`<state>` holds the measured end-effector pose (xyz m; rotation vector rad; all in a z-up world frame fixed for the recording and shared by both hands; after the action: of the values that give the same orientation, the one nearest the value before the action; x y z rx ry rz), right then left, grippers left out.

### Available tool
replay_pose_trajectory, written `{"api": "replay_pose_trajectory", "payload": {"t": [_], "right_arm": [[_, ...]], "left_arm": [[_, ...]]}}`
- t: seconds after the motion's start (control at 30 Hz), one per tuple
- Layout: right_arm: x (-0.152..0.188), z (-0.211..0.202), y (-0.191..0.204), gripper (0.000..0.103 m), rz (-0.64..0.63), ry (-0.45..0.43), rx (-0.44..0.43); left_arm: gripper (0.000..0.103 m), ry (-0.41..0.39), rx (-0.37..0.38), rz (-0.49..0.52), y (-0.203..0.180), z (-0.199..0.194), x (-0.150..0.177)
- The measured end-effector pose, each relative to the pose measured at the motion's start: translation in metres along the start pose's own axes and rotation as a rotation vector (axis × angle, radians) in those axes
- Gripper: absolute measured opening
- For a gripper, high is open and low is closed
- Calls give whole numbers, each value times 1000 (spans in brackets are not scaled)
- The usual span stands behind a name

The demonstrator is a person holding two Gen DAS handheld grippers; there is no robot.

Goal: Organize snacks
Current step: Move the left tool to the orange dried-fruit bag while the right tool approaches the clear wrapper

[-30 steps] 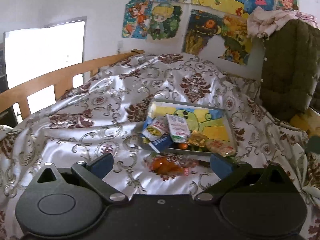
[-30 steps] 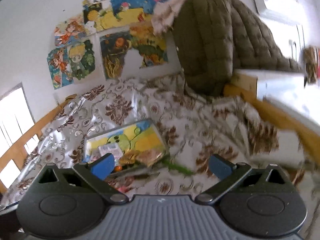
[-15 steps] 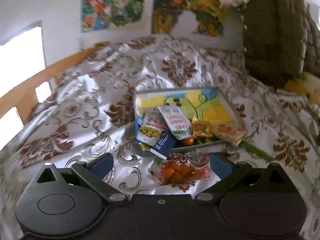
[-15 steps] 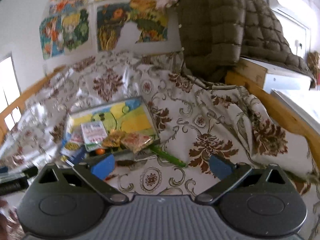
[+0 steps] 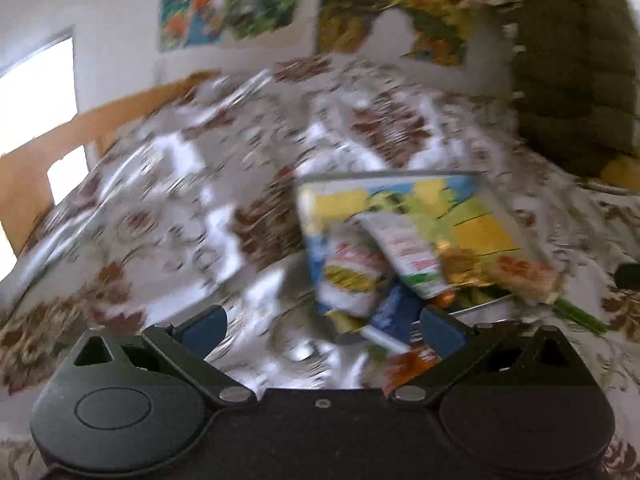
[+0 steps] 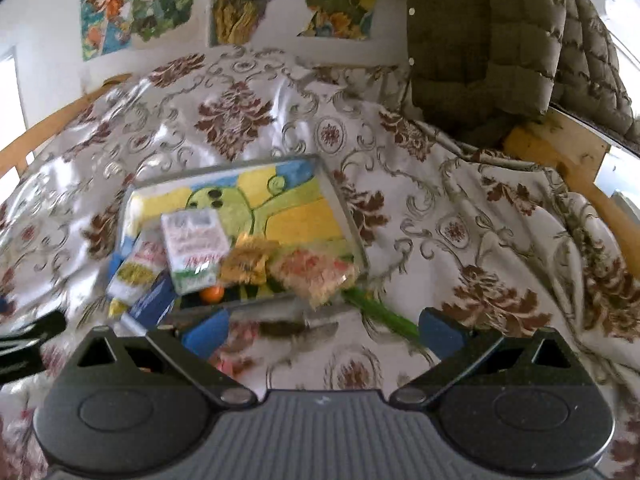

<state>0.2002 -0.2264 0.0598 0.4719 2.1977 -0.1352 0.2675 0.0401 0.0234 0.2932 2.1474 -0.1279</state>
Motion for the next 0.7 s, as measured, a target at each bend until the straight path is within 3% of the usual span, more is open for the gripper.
{"api": "replay_pose_trajectory", "payload": {"t": [0.1, 0.23, 0.3, 0.53, 0.7], "right_arm": [[5, 10, 2, 103, 34, 22, -97], [12, 7, 7, 103, -66, -38, -110], [18, 9, 9, 103, -77, -17, -127], [31, -1, -5, 103, -93, -26, -246], [39, -6, -14, 103, -112, -54, -321]], "left_arm": [[102, 32, -27, -49, 18, -1, 16], [102, 61, -118, -53, 25, -12, 26], [102, 69, -143, -64, 24, -17, 26], [102, 68, -134, -96, 4, -29, 35], [102, 121, -153, -57, -23, -23, 32]]}}
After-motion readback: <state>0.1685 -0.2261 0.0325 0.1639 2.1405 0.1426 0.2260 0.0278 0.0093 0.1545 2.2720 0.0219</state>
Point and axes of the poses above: each gripper's, at about its wrist camera, not at the fingertips, and z roughly the way its jaws point, y to its left, x to its underside, the point moved 2 cm from there along z, roughly the way its jaws point, and after that the axes turned 6 degrees about z, right-handed, at the moved point
